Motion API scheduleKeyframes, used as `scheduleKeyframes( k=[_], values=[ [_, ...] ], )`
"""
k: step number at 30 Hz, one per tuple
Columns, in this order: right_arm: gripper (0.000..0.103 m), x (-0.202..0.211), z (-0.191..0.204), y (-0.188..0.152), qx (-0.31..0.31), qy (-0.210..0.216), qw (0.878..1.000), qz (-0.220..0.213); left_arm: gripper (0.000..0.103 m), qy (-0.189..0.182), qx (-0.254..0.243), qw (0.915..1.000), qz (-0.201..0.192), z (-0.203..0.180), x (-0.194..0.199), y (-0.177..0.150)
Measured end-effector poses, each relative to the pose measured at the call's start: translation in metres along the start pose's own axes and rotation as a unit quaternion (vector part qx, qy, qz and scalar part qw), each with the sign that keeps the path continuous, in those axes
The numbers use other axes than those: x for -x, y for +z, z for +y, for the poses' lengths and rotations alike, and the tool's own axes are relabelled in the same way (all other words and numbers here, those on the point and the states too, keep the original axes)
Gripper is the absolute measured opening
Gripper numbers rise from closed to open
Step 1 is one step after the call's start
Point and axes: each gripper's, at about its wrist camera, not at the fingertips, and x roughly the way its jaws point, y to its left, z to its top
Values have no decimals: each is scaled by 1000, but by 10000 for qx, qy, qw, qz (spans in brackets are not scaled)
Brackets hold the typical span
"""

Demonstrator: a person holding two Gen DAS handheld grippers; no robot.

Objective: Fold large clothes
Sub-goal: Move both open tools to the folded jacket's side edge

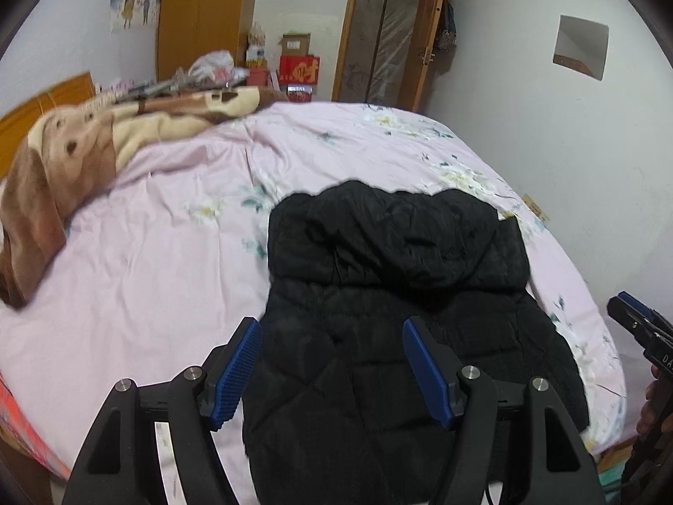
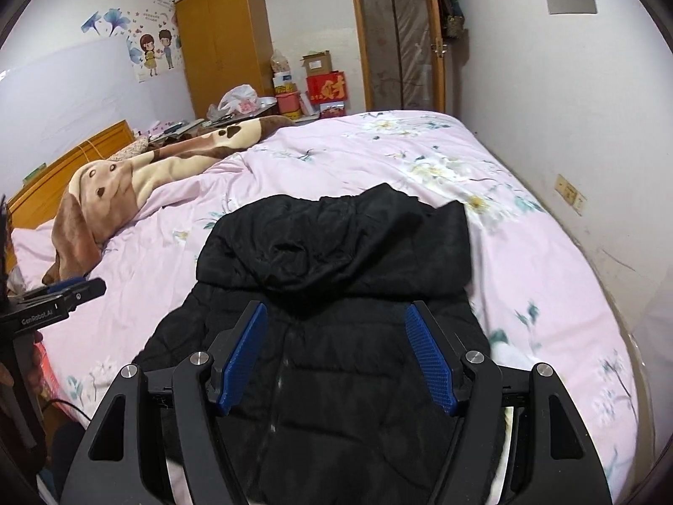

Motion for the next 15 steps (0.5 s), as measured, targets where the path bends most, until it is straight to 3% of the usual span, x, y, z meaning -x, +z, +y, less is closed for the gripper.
scheduleKeyframes(
  k=[8,11,15],
  values=[
    [75,42,-22,-40,27,-553,9984,83,71,183,189,9989,389,38,4,-49],
    [75,40,-33,-64,-32,-796,9963,308,76,46,307,9974,646,49,-7,-70],
    [75,28,-49,-97,-132,-1223,9906,597,76,186,404,9938,1015,57,-27,-100]
  ],
)
